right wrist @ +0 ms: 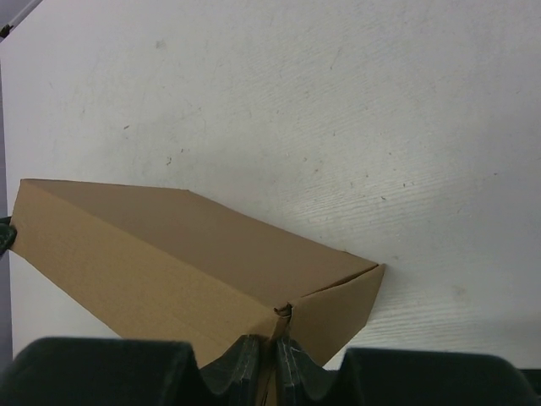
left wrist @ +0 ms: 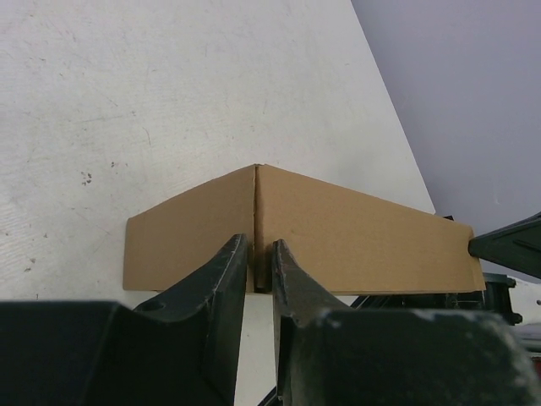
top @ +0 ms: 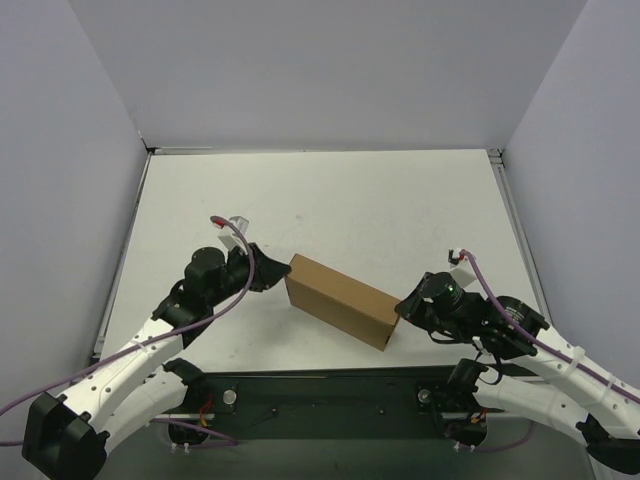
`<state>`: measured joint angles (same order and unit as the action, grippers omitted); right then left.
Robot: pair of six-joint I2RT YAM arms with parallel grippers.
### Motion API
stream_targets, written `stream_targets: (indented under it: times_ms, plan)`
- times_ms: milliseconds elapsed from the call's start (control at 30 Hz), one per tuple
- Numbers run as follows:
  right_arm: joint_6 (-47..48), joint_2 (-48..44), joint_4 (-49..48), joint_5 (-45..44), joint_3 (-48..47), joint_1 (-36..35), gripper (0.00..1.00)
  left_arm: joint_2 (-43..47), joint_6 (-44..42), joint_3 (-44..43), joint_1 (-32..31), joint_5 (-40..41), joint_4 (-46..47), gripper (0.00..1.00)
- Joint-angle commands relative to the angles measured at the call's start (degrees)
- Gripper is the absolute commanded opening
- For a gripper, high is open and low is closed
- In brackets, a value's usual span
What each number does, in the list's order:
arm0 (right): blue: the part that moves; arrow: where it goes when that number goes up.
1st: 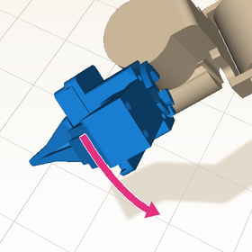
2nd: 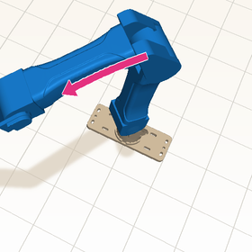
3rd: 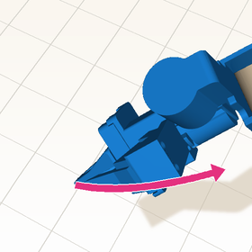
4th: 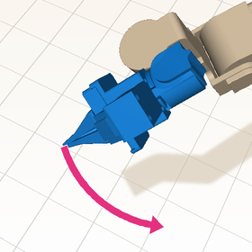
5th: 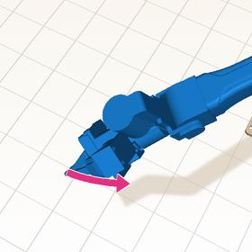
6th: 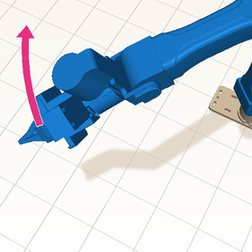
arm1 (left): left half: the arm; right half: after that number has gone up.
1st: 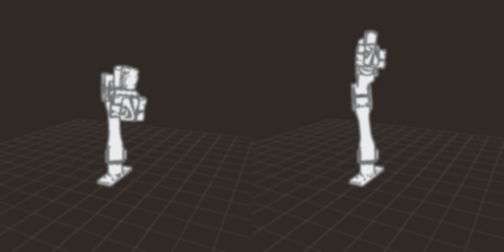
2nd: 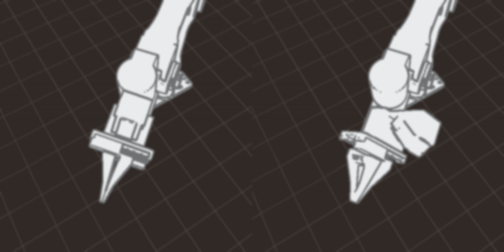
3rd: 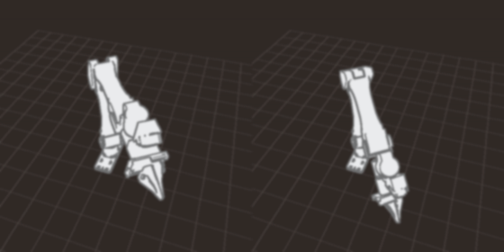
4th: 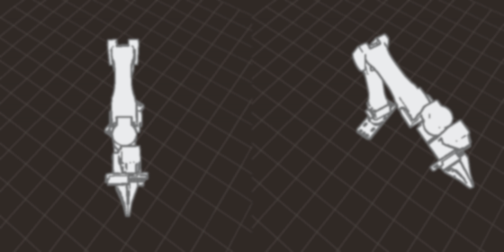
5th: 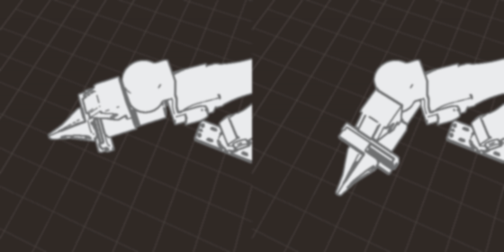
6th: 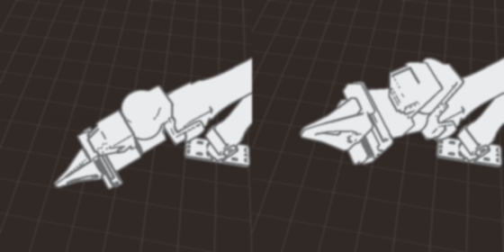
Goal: Fold the paper box
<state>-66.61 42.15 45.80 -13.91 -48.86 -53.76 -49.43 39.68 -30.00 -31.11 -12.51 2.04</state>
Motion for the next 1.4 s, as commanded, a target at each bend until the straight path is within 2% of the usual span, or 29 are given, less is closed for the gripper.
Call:
stream_targets:
  times_ms: [0, 33, 333, 467, 600, 800, 967, 1033, 1167, 1367]
  plan:
    - [1.1, 1.9, 22.1, 4.4, 3.9, -1.0, 0.12, -0.7, -5.8, 3.2, 0.7, 7.9, -17.6, 0.24]
    - [1.1, 1.4, 22.1, 4.4, 3.6, -1.0, 0.15, -0.8, -5.9, 3.0, 0.7, 7.9, -17.8, 0.24]
    - [-0.1, -2.1, 22.8, 4.9, 5.6, -1.0, 0.2, -1.8, -5.8, 0.9, 0.6, 8.1, -17.9, 0.24]
    - [-2.1, -3.8, 20.5, 7.3, 10.4, -1.3, 0.13, -2.5, -5.6, 1.3, 0.0, 8.4, -17.0, 0.23]
    - [-4.4, -5.2, 20.2, 9.1, 14.6, -2.4, 0.0, -4.2, -5.6, 2.1, -1.1, 9.1, -15.4, 0.23]
    - [-6.5, -3.8, 23.4, 11.8, 18.0, -5.2, 0.0, -8.4, -7.0, 1.2, -3.9, 12.1, -15.6, 0.22]
    - [-8.6, 0.5, 26.6, 15.0, 17.7, -11.8, 0.0, -10.3, -6.0, 2.2, -5.4, 14.6, -13.7, 0.21]
    - [-8.9, 2.2, 26.0, 14.1, 16.3, -12.7, 0.0, -10.7, -5.6, 3.0, -5.4, 14.6, -12.9, 0.21]
    - [-6.4, 8.0, 22.1, 6.0, 6.4, -13.8, 0.0, -8.1, -4.4, 4.1, -5.4, 16.7, -13.0, 0.21]
    - [-3.9, 19.8, 19.5, -5.5, -8.0, -20.7, 0.0, 1.9, -3.0, 4.2, -4.5, 22.1, -19.0, 0.27]
